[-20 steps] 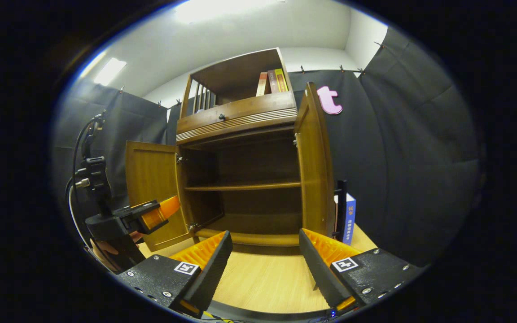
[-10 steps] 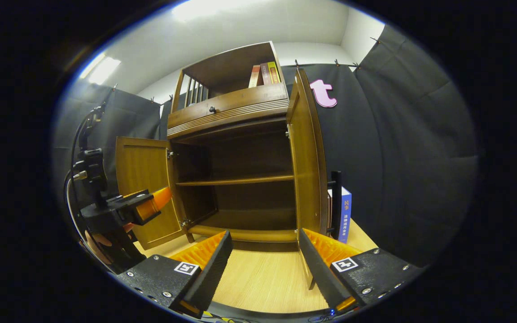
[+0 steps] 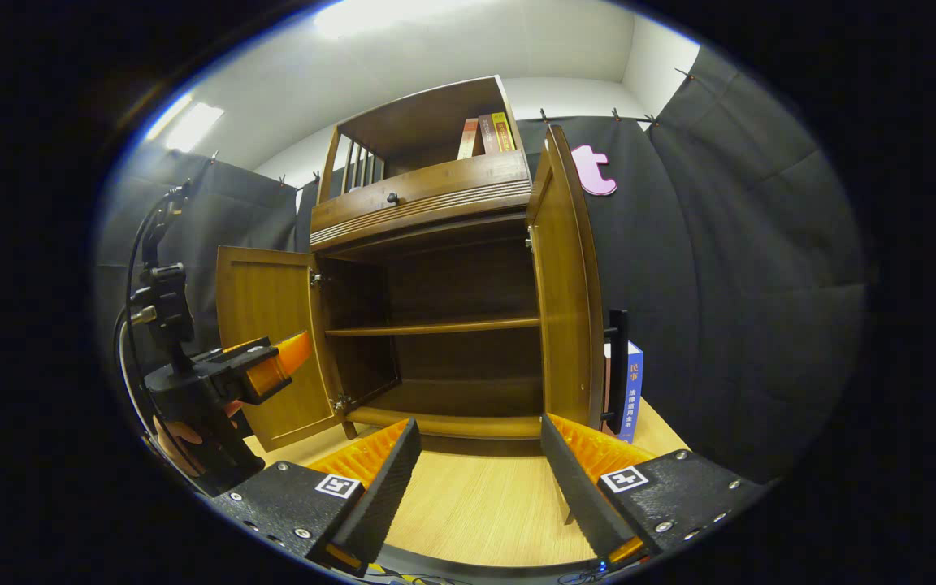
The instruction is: Open the right door of the double-door shoe cabinet with the right hand, and open the left door with the left hand.
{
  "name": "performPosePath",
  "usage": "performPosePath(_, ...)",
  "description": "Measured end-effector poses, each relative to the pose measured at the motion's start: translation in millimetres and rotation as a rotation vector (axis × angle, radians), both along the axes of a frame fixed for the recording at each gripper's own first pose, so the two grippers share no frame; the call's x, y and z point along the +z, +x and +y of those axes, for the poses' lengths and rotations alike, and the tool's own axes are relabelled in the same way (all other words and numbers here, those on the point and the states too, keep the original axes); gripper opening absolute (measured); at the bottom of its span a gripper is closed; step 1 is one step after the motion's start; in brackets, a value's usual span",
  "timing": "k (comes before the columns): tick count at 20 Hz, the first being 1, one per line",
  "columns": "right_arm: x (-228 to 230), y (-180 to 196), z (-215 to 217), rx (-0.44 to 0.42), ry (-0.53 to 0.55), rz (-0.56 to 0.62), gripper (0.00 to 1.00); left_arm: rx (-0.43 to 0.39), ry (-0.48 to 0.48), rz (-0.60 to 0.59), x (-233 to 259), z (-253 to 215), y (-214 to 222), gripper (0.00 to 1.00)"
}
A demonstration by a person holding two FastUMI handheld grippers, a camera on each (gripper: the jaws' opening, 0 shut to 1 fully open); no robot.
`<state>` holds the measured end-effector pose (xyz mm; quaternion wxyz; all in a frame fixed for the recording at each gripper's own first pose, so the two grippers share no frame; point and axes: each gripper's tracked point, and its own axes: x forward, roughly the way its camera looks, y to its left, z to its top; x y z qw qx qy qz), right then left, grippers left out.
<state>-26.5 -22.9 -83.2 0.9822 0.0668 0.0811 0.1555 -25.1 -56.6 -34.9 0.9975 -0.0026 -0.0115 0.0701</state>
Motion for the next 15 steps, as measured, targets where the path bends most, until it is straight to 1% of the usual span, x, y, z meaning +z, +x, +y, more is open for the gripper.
performPosePath(9, 1.7, -0.2, 0.9, -0.003, 0.000, -0.006, 0.92, 0.005, 0.010, -0.004, 1.2, 4.4, -1.6, 0.96)
performPosePath(15, 0.3, -1.6, 3.5, 0.004, -0.006, -0.002, 0.92, 0.011, 0.035, -0.020, 5.3, 8.9, -0.2, 0.96)
